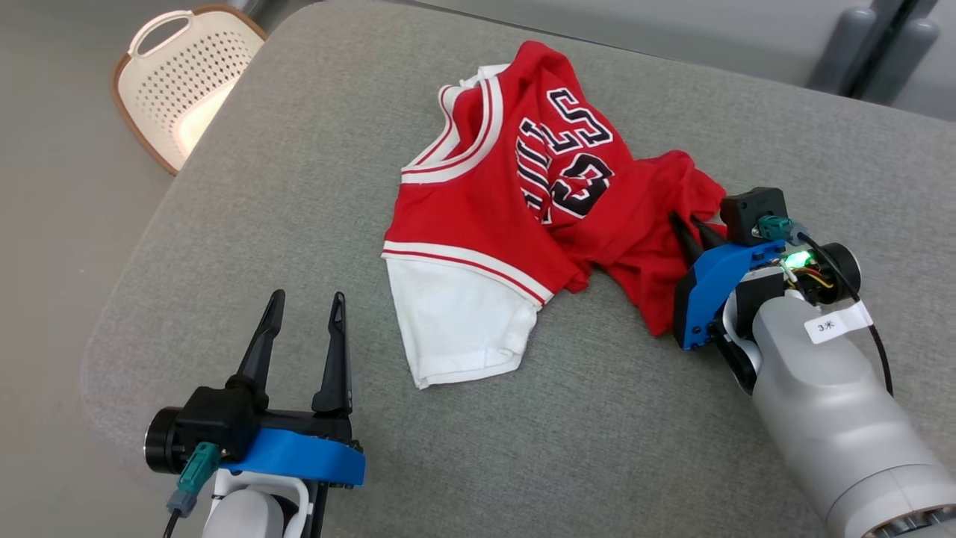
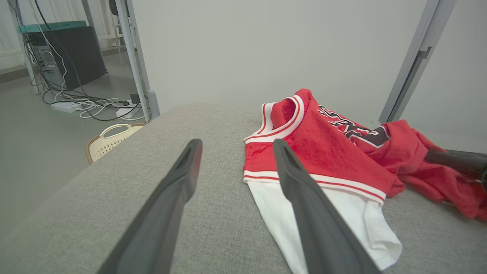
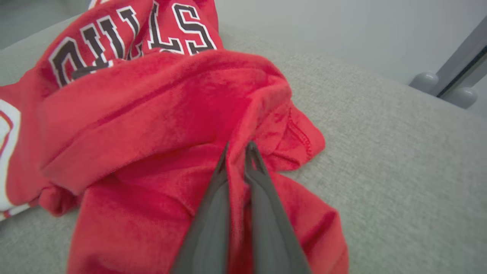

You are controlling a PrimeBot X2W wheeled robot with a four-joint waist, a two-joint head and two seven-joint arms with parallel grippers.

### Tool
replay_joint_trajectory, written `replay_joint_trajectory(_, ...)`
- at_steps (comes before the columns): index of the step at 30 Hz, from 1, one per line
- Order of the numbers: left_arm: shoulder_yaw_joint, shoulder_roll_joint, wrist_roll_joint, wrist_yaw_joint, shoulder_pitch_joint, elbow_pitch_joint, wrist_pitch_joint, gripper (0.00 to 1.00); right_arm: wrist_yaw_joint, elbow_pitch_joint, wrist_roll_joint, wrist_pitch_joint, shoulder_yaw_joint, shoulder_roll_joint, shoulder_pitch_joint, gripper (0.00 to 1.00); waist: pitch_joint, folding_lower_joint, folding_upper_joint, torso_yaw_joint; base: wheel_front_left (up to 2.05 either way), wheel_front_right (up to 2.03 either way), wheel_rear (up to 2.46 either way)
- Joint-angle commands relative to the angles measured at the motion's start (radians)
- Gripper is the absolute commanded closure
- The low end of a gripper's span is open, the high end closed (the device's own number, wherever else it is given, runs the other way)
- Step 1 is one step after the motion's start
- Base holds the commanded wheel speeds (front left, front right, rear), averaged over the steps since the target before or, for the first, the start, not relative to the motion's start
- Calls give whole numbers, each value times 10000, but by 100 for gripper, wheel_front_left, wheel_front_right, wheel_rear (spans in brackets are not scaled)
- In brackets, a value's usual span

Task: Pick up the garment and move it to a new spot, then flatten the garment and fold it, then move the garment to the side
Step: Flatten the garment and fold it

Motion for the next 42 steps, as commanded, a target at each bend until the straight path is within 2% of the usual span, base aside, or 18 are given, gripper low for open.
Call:
replay_joint_trajectory(1, 1, -5, 3, 36, -155, -5, -26, 0, 2, 22, 97, -127, 20, -4, -139, 100, -36, -1, 0, -95, 0, 0, 0)
replay_joint_trajectory(7, 151, -1, 95, 18, 17, 30, -26, 0, 2, -678, 292, -658, 342, -43, 405, 100, -422, -1, 0, -740, 0, 0, 0)
replay_joint_trajectory(10, 271, -3, 149, -2, 177, 45, -26, 0, 2, -1973, 474, -680, 603, -165, 1024, 100, -692, -1, 0, -1214, 0, 0, 0)
replay_joint_trajectory(19, 499, 0, 359, -8, 709, 8, -26, 0, 2, -6157, 882, -684, 1330, -933, 4681, 100, -1441, -1, 0, -2472, 0, 0, 0)
replay_joint_trajectory(24, 599, 0, 432, -34, 955, -43, -26, 0, 2, -7623, 978, -686, 1000, -1106, 6656, 100, -1629, -1, 0, -2929, 0, 0, 0)
replay_joint_trajectory(30, 672, 0, 436, -46, 1128, -79, -26, 0, 2, -8607, 869, -683, 615, -806, 8461, 100, -1736, -1, 0, -3256, 0, 0, 0)
replay_joint_trajectory(31, 662, 0, 433, -57, 1137, -74, -26, 0, 2, -8710, 851, -683, 547, -747, 8613, 63, -1736, -1, 0, -3289, 0, 0, 0)
replay_joint_trajectory(32, 663, 0, 439, -68, 1145, -73, -26, 0, 2, -8768, 809, -682, 520, -691, 8741, 9, -1738, -1, 0, -3329, 0, 0, 0)
replay_joint_trajectory(33, 659, 0, 450, -78, 1151, -66, -26, 0, 2, -8842, 827, -684, 473, -606, 8842, 0, -1741, -1, 0, -3359, 0, 0, 0)
replay_joint_trajectory(37, 698, 0, 503, -113, 1188, -50, -26, 0, 2, -9263, 783, -684, 301, -450, 8974, 0, -1776, -1, 0, -3457, 0, 0, 0)
replay_joint_trajectory(42, 687, -1, 543, -125, 1142, -28, -26, 0, 2, -9775, 685, -684, -38, -606, 8720, 0, -1820, -1, 0, -3439, 0, 0, 0)
